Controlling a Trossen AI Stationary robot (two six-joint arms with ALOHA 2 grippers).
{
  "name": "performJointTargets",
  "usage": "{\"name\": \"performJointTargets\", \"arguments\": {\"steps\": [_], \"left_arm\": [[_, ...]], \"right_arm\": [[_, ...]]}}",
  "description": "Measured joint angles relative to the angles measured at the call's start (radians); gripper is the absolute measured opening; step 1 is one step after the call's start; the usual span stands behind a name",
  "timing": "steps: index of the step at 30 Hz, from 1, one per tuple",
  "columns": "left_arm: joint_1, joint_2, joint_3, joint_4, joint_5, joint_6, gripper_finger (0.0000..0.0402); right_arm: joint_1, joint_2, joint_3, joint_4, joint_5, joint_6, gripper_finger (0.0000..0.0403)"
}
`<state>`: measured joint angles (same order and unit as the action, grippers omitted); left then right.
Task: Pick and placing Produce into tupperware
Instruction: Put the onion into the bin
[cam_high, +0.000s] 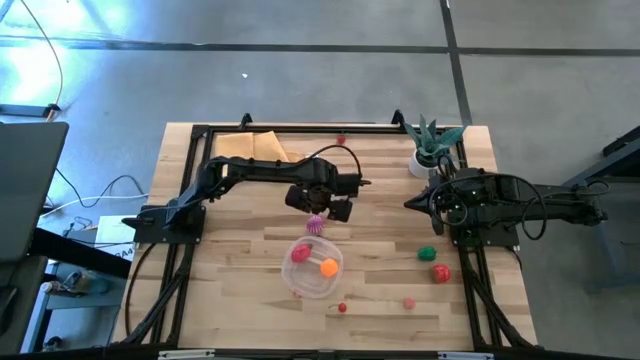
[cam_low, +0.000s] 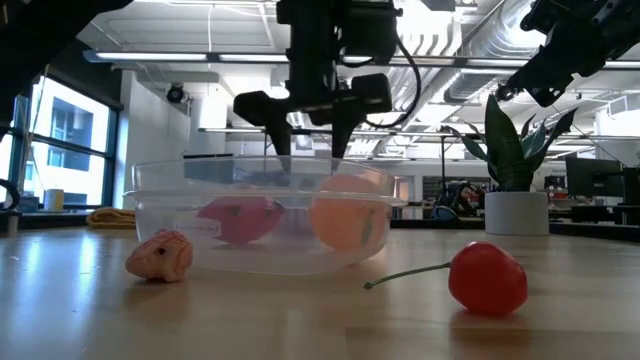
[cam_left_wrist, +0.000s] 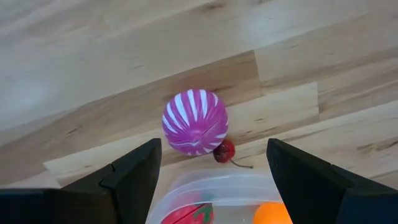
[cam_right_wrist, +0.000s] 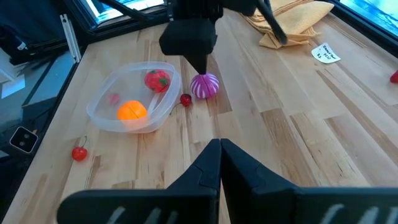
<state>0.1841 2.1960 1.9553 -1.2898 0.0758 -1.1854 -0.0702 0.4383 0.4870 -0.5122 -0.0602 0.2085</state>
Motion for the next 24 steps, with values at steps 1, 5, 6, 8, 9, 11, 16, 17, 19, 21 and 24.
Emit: {"name": "performJointTargets", "arguments": {"steps": [1,5,6,8,9,11,16,17,19,21,24], "left_arm": [[-0.001,0.0,-0.002,0.005,0.001,0.0,0.0283],[-0.002,0.0,-0.002,0.009,0.002,0.0,0.0283],[-0.002,0.0,-0.003,0.007,0.002,0.0,0.0283],[-0.003,0.0,-0.003,0.002,0.002,0.001,0.0283],[-0.003,0.0,-0.002,0.001,0.002,0.001,0.0284],[-0.003,0.006,-0.002,0.005,0.002,0.002,0.0292],[-0.003,0.016,-0.002,0.012,0.011,0.004,0.0342],[-0.007,0.022,-0.001,0.013,0.01,0.003,0.0353],[-0.008,0.032,-0.004,0.005,0.013,0.0,0.0375],[-0.008,0.038,-0.003,0.004,0.019,-0.002,0.0392],[-0.008,0.062,-0.004,0.01,0.05,-0.008,0.0395]], "right_arm": [[0.0,0.0,0.0,0.0,0.0,0.0,0.0],[0.0,0.0,0.0,0.0,0.0,0.0,0.0],[0.0,0.0,0.0,0.0,0.0,0.0,0.0],[0.0,0.0,0.0,0.0,0.0,0.0,0.0],[0.0,0.0,0.0,0.0,0.0,0.0,0.0],[0.0,0.0,0.0,0.0,0.0,0.0,0.0],[0.0,0.0,0.0,0.0,0.0,0.0,0.0],[0.0,0.0,0.0,0.0,0.0,0.0,0.0],[0.0,0.0,0.0,0.0,0.0,0.0,0.0],[0.0,0.0,0.0,0.0,0.0,0.0,0.0],[0.0,0.0,0.0,0.0,0.0,0.0,0.0]]}}
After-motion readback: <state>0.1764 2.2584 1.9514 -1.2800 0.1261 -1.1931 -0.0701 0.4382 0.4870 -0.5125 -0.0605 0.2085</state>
